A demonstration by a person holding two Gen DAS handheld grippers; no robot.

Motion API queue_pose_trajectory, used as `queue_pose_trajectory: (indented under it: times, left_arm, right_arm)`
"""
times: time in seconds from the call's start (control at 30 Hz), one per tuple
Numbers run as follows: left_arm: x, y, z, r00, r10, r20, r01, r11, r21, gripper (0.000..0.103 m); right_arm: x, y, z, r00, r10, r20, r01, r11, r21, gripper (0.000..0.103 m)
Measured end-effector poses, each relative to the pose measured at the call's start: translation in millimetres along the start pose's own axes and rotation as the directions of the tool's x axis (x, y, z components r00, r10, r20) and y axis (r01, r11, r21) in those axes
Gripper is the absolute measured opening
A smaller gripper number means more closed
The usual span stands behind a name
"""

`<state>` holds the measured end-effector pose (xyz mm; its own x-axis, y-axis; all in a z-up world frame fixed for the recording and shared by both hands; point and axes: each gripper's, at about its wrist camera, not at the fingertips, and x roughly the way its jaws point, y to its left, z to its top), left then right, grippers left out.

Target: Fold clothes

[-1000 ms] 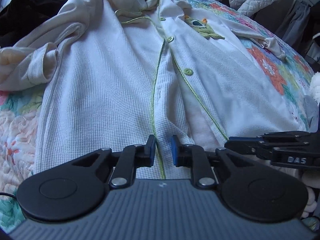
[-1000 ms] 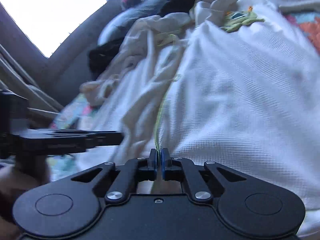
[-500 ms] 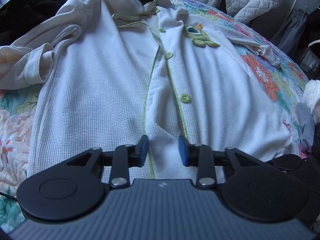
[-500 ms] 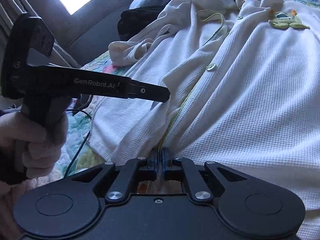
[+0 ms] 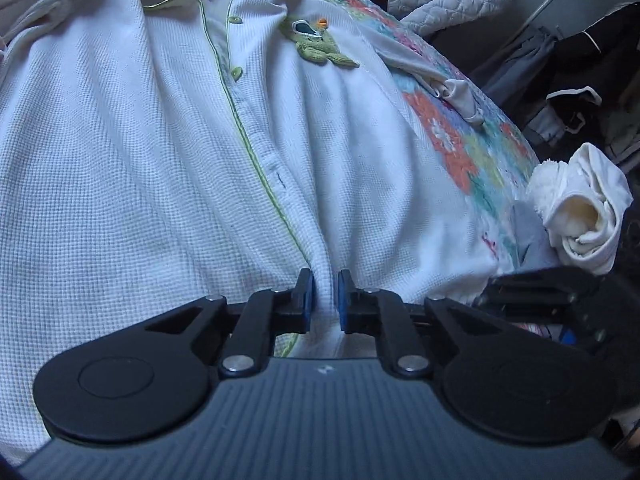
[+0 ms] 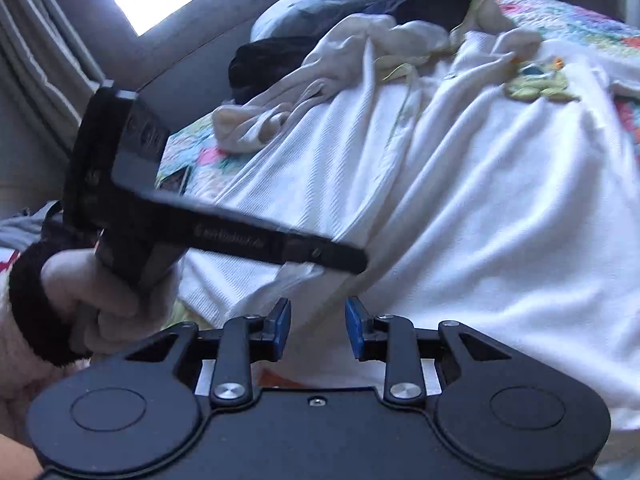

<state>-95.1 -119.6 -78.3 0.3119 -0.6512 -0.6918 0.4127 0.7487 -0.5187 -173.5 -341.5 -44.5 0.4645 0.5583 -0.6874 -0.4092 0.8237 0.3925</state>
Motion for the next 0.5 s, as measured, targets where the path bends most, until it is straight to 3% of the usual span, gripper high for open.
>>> queue_pose_trajectory:
  times: [0.07, 0.13, 0.23, 0.3, 0.4, 0.5]
  left_arm:
    - [-16.1, -3.2, 10.3, 1.0, -0.009, 0.018, 0.009, 1.0, 0.012, 0.038]
    - [-40.2, -5.3, 20.8, 0.998, 0.004, 0.058, -0.006, 1.0, 0.03, 0.064]
    - [-77.9, -2.3, 39.4, 0.986, 0.108, 0.128, -0.119, 0.99, 0.081, 0.086]
    - [-96.5, 10.9, 53.5, 0.949, 0.269, 0.165, -0.289, 0.95, 0.116, 0.093]
    - [-108.4, 53.3, 75.5, 0.87, 0.463, 0.171, -0.483, 0.87, 0.101, 0.095]
    - [-122.7, 126.1, 92.1, 0.814, 0.568, 0.124, -0.561, 0.823, -0.084, 0.095]
  right_arm:
    - [-17.7, -3.5, 31.0, 1.0, -0.007, 0.028, 0.006, 1.0, 0.017, 0.035]
    - [-27.9, 5.3, 67.9, 0.999, 0.011, 0.041, -0.012, 1.0, 0.004, 0.036]
    - [-40.4, 28.3, 127.8, 0.999, 0.035, 0.025, -0.033, 0.997, -0.072, 0.049]
    - [-41.5, 42.8, 167.1, 0.999, 0.032, -0.007, -0.032, 0.992, -0.118, 0.06]
    - [-23.3, 56.2, 221.9, 0.997, 0.031, -0.065, -0.04, 0.989, -0.141, 0.062]
    - [19.7, 53.9, 262.6, 0.993, 0.006, -0.118, -0.024, 0.987, -0.156, 0.062]
